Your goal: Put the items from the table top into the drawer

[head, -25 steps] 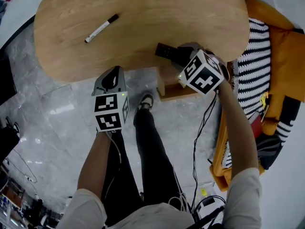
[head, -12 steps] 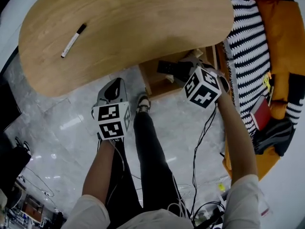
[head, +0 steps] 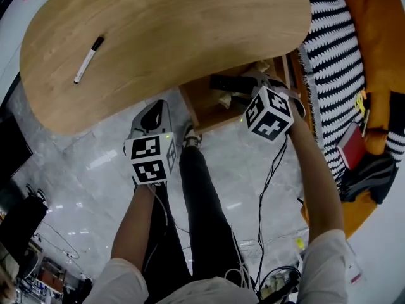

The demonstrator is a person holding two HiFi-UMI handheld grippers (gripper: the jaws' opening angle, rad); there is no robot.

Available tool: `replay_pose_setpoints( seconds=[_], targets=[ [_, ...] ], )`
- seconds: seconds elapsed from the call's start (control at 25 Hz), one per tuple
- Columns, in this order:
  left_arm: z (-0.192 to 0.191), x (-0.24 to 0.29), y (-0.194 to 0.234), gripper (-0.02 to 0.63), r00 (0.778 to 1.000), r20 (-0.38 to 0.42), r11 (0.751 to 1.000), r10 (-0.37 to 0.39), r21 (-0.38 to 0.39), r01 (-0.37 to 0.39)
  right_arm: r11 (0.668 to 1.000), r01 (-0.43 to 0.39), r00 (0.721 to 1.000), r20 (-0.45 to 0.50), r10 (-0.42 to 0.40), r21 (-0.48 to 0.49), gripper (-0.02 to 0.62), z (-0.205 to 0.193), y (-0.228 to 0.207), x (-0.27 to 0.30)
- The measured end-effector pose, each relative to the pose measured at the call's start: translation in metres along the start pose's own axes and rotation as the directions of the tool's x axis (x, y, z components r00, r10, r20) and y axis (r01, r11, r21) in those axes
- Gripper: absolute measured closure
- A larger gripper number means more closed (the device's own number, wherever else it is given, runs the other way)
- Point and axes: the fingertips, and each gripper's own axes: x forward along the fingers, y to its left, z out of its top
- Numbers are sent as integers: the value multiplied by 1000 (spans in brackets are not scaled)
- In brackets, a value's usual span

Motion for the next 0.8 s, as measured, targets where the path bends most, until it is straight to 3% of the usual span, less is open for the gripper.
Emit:
replay_pose_setpoints(
  seconds=[0.4, 0.8],
  targets=[
    [-5, -5, 11, 595, 1000, 5, 1000, 7, -18, -7, 1000, -17, 1000, -23, 18, 21, 374, 1, 4, -1],
    [-3, -42, 63, 595, 998, 43, 997, 51, -65, -48, 997, -38, 999, -15, 37, -69, 374, 65, 24, -12]
  ],
)
